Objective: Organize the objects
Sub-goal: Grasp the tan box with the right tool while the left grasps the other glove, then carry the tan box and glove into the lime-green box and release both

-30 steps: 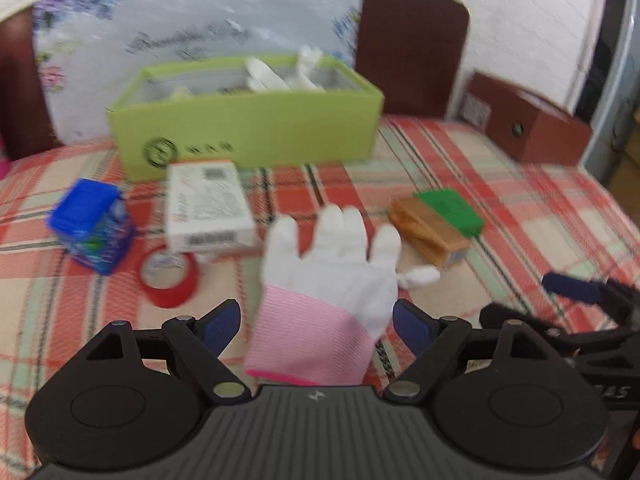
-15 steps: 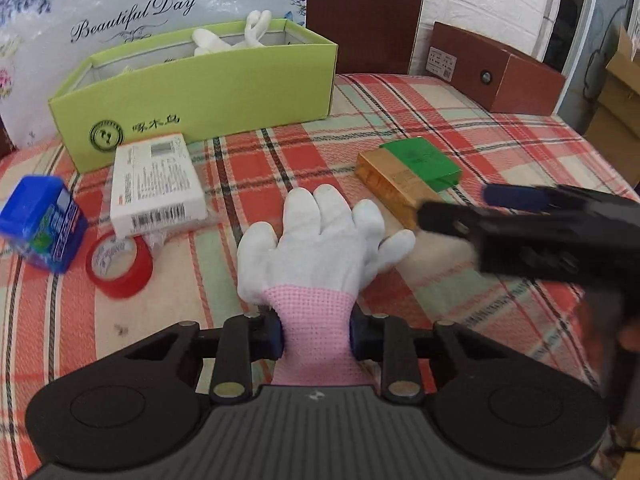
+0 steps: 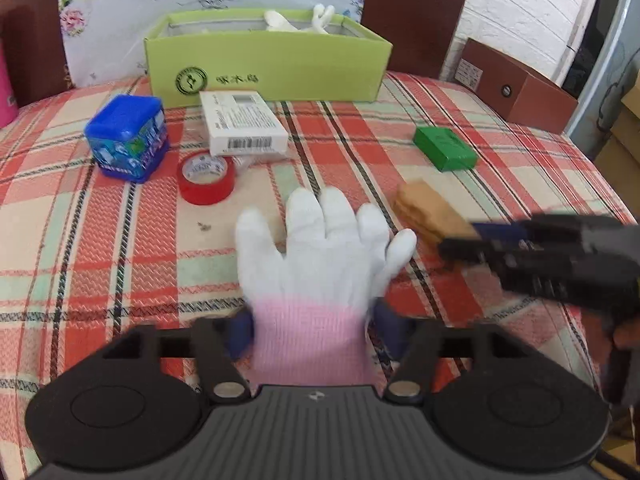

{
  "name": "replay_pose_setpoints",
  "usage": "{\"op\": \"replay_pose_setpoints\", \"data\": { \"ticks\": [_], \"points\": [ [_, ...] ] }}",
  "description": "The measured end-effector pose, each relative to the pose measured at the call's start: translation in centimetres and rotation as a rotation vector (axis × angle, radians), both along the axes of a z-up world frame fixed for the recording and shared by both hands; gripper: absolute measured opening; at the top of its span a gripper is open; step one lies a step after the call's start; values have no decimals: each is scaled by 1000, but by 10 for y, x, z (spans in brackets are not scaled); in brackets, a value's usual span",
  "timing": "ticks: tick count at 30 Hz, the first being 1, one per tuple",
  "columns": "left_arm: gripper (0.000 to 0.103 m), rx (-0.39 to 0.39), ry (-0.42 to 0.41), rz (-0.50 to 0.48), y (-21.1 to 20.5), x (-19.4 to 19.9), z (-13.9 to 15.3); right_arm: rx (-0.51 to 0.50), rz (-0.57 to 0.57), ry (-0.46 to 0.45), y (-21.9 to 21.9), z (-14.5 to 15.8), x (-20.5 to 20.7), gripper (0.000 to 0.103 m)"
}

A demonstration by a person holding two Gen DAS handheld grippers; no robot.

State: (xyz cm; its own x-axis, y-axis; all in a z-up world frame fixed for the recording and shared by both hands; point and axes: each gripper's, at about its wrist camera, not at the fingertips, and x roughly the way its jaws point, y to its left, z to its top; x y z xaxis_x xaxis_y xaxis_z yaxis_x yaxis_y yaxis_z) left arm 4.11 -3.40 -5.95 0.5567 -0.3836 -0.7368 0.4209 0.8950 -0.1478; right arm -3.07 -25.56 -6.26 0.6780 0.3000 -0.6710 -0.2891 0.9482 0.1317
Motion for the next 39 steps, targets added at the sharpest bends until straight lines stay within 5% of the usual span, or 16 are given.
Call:
{"op": "replay_pose_setpoints", "data": {
  "ticks": [2,7,12,14,15,23,26,27,30,39],
  "points": [
    [78,20,-20,2,-7,4,2,6,4,-4,4,1,-7,47],
    [67,28,-14,-51,-20,12,1,-9,-22,-30,8,7,-3,48],
    [67,44,-24,-70,-20,4,-3,-22,-30,-24,8,3,-1,51],
    [32,19,-1,-94,-19,5,-4,-20,-38,-13,8,0,1,51],
    [29,-5,21,-104,-19,7,-4,-17,-39,-11,9,-1,2,51],
    [27,-103,30,-52,0,15,11,-19,-18,2,15,-5,3,51],
    [27,-155,20,6,20,22,23,-31,-8,-4,19,-5,5,43],
    [27,-163,15,23,26,25,27,-40,-3,-2,20,-5,7,31],
    [27,-181,6,57,39,31,38,-28,12,2,23,-2,8,31],
    [27,-226,-100,67,44,59,86,54,34,-129,27,56,36,30]
  ]
}}
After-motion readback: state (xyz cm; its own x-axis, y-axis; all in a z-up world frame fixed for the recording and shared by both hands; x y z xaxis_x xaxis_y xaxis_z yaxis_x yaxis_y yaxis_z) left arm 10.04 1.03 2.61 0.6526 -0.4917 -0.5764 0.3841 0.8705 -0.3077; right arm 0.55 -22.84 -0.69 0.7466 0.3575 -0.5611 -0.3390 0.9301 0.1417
